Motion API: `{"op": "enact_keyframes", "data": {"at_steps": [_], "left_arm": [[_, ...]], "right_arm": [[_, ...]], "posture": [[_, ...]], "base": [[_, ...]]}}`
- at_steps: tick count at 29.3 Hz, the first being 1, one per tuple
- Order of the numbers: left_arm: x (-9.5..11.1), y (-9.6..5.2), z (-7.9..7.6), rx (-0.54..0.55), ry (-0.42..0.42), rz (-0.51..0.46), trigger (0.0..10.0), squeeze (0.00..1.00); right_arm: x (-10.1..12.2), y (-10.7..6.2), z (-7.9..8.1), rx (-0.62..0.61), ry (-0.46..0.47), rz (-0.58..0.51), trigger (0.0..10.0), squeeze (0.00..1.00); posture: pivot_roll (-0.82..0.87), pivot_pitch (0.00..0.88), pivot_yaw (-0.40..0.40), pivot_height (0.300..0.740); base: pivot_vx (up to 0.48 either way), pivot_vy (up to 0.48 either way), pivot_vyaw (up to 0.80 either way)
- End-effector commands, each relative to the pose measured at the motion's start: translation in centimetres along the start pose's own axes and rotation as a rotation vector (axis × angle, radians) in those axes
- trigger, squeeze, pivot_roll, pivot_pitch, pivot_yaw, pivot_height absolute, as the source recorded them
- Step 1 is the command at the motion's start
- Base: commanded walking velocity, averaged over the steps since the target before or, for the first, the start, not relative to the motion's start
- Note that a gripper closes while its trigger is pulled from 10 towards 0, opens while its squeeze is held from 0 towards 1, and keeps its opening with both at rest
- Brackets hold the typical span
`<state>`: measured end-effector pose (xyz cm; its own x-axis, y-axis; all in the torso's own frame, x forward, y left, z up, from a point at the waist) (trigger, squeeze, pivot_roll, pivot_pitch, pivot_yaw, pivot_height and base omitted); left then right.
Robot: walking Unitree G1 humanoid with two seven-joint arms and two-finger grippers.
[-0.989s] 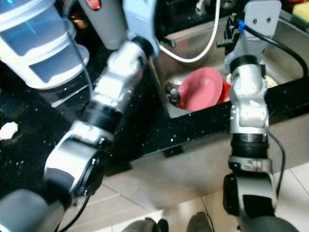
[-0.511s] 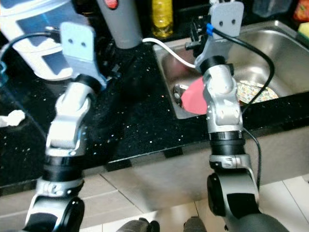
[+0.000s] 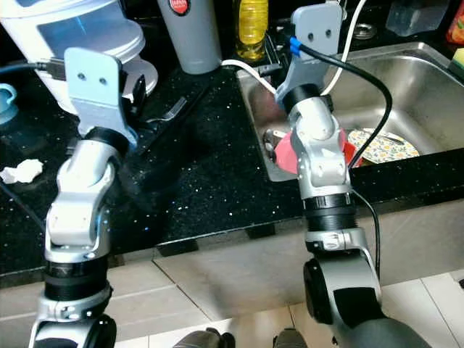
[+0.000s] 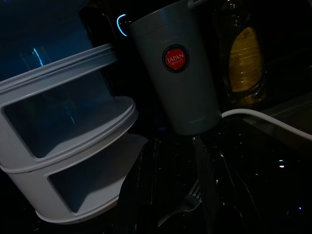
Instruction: Kitchen organization
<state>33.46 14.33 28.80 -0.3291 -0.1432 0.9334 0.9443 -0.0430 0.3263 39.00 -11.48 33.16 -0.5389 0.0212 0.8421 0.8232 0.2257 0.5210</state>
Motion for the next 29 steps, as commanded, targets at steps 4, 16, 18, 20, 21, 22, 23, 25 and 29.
{"op": "enact_keyframes", "data": {"at_steps": [4,16,18,20,21,22,23,25,29], "left_arm": [[0.5,-0.8,1.5,0.048,0.053,-0.019,10.0,0.00],[-1.1,-3.8,5.9,0.228,0.107,0.030,10.0,0.00],[-2.0,-4.2,5.9,0.242,0.061,0.063,10.0,0.00],[-2.3,-4.3,5.9,0.251,0.045,0.074,10.0,0.00],[-2.4,-4.5,5.6,0.250,0.059,0.070,10.0,0.00],[-2.4,-4.5,5.6,0.250,0.059,0.070,10.0,0.00],[-2.3,-4.7,5.4,0.246,0.085,0.055,10.0,0.00],[-1.7,-5.3,5.0,0.249,0.142,0.007,10.0,0.00],[-1.4,-6.0,5.1,0.251,0.233,-0.036,10.0,0.00]], "right_arm": [[-0.5,-0.3,0.3,0.017,-0.002,0.012,10.0,0.00],[-3.8,-2.8,-3.1,-0.073,-0.065,0.129,10.0,0.00],[-4.3,-3.1,-2.4,-0.057,-0.064,0.140,10.0,0.00],[-4.4,-3.2,-2.2,-0.053,-0.063,0.142,10.0,0.00],[-4.6,-3.4,-2.1,-0.050,-0.062,0.146,10.0,0.00],[-4.6,-3.4,-2.1,-0.050,-0.062,0.146,10.0,0.00],[-4.8,-3.7,-2.2,-0.059,-0.066,0.151,10.0,0.00],[-5.3,-4.4,-3.9,-0.124,-0.096,0.167,10.0,0.00],[-5.8,-5.5,-6.1,-0.212,-0.142,0.188,10.0,0.00]], "posture": [[0.15,0.060,0.053,0.740],[0.14,0.033,0.048,0.740],[0.14,0.024,0.045,0.740],[0.14,0.024,0.045,0.740],[0.14,0.009,0.033,0.740],[0.14,0.009,0.033,0.740],[0.14,0.009,0.033,0.740],[0.13,0.000,0.029,0.740],[0.13,0.000,0.027,0.740]], "base": [[0.000,0.000,0.00],[0.000,0.000,0.00],[0.000,0.000,0.00],[0.000,0.000,0.00],[0.000,0.000,0.00],[0.000,0.000,0.00],[0.000,0.000,0.00],[0.000,0.000,0.00],[0.000,0.000,0.00]]}}
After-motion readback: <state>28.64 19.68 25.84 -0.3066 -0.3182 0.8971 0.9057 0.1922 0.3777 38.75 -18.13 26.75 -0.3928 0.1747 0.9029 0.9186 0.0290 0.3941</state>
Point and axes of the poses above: a point about 5 cm out from each wrist's last joint towards the gripper, its own y axis pointing out of the wrist towards the gripper, its own x axis along the axis of the wrist's last joint, z = x × y, the point moved 3 cm from there along y, pointing out of the wrist towards the gripper, and after that the axes turned 3 degrees about -y, right-handed, at the moved point
